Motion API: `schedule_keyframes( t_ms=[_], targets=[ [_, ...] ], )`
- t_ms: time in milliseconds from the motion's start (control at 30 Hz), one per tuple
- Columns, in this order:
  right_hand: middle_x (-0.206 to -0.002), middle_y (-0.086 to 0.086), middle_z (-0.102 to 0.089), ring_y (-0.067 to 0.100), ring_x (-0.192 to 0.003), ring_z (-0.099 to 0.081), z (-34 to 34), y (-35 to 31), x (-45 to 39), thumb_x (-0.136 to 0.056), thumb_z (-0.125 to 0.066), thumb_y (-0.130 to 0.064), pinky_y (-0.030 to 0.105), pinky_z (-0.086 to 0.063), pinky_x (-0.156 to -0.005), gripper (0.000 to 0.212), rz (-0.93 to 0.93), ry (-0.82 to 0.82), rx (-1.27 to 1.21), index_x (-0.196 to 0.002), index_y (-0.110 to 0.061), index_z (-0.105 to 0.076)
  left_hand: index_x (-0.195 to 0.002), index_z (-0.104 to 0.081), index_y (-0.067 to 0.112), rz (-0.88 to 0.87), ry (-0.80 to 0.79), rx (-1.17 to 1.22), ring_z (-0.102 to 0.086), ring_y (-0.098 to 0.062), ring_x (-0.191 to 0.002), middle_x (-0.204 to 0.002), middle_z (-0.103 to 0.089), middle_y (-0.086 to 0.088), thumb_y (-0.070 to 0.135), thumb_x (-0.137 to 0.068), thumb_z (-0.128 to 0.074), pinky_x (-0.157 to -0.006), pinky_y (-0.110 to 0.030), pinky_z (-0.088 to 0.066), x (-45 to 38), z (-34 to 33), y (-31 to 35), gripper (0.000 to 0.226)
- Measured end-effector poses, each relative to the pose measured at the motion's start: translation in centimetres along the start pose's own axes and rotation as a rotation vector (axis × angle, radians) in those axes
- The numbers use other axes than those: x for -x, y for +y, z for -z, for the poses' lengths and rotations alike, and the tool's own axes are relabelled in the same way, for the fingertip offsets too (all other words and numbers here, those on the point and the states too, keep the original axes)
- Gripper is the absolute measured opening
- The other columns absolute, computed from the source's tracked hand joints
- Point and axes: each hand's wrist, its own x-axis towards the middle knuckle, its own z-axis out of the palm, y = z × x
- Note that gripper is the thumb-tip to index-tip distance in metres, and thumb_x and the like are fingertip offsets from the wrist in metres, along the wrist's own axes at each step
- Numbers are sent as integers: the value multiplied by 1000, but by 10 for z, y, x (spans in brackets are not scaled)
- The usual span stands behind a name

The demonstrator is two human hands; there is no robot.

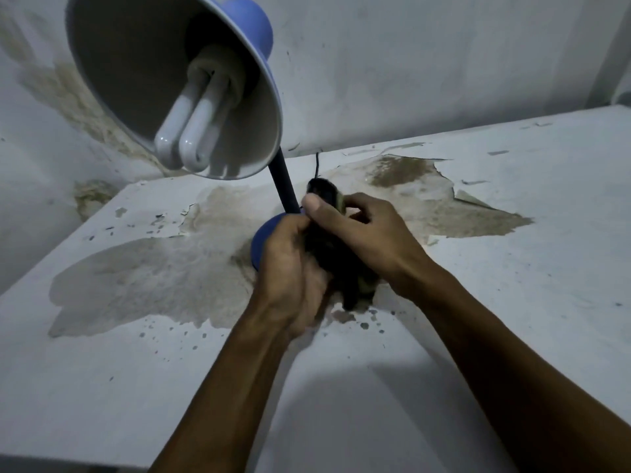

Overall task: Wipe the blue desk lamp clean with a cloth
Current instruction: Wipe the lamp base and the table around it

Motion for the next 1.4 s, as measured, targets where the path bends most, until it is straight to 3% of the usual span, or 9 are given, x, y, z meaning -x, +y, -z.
schedule_keyframes(
  t_ms=[133,267,400,500,700,967,1133,1233,1400],
  targets=[
    [-91,7,-77,20,-83,-75,16,7,-6,-74,-84,-20,33,-61,-75,28,11,87,-232,-98,-9,-73,-141,-50,10,71,-114,-185,-67,-33,-110,-125,-68,-15,28,-97,-34,-87,-47,-58,-7,17,16,50],
    [-92,11,-75,27,-82,-75,36,25,-27,-75,-80,-10,40,-63,-75,25,-117,344,-310,-98,-6,-70,-126,-64,18,-327,384,-959,-73,-13,-83,-90,-77,6,21,-88,-68,-66,-29,-61,-21,55,25,39],
    [-104,9,-70,26,-91,-70,38,33,-51,-70,-82,-14,42,-61,-81,44,-142,436,-258,-108,-12,-61,-150,-30,15,-124,399,-1345,-49,-29,-128,-147,-47,-9,71,-48,-83,-95,-41,-46,-48,82,26,128],
    [-106,10,-67,23,-86,-68,17,28,-73,-65,-83,-14,31,-60,-65,49,-121,443,-203,-108,-11,-58,-142,-36,9,-85,258,-1492,-51,-29,-119,-141,-49,-10,88,-26,-72,-77,-29,-43,-67,82,21,145],
    [-101,10,-65,28,-92,-66,-22,20,-117,-73,-75,-11,40,-58,-80,35,-81,342,-97,-100,-14,-53,-103,-46,23,-247,207,-1502,-44,0,-69,-84,-46,18,88,-25,-65,-53,-17,-31,-68,84,13,103],
    [-101,9,-60,32,-95,-61,-19,25,-74,-79,-69,-18,41,-54,-82,30,-81,352,240,-106,-13,-57,-106,-49,18,-238,209,-1492,-49,-14,-76,-98,-51,4,87,-29,-59,-54,-20,-35,-62,82,13,104],
    [-79,1,-53,19,-70,-54,-28,20,-18,-73,-69,-12,27,-39,-50,25,-15,364,311,-88,-14,-50,-82,-43,27,-256,172,-1492,-49,-5,-66,-76,-51,14,77,-39,-75,-51,-20,-33,-59,81,14,74],
    [-74,-5,-49,7,-62,-49,-41,20,6,-72,-71,-13,22,-32,-43,31,-34,328,275,-76,-22,-42,-78,-53,30,-138,43,-1376,-57,-4,-70,-77,-60,14,59,-38,-92,-54,-24,-42,-61,88,27,64],
    [-78,7,-75,27,-74,-75,-24,13,19,-67,-75,2,40,-63,-64,19,-182,291,-269,-77,-12,-66,-68,-60,17,74,11,-941,-57,-23,-82,-81,-64,-2,30,-35,-76,-66,-33,-40,-64,102,49,39]
  ],
)
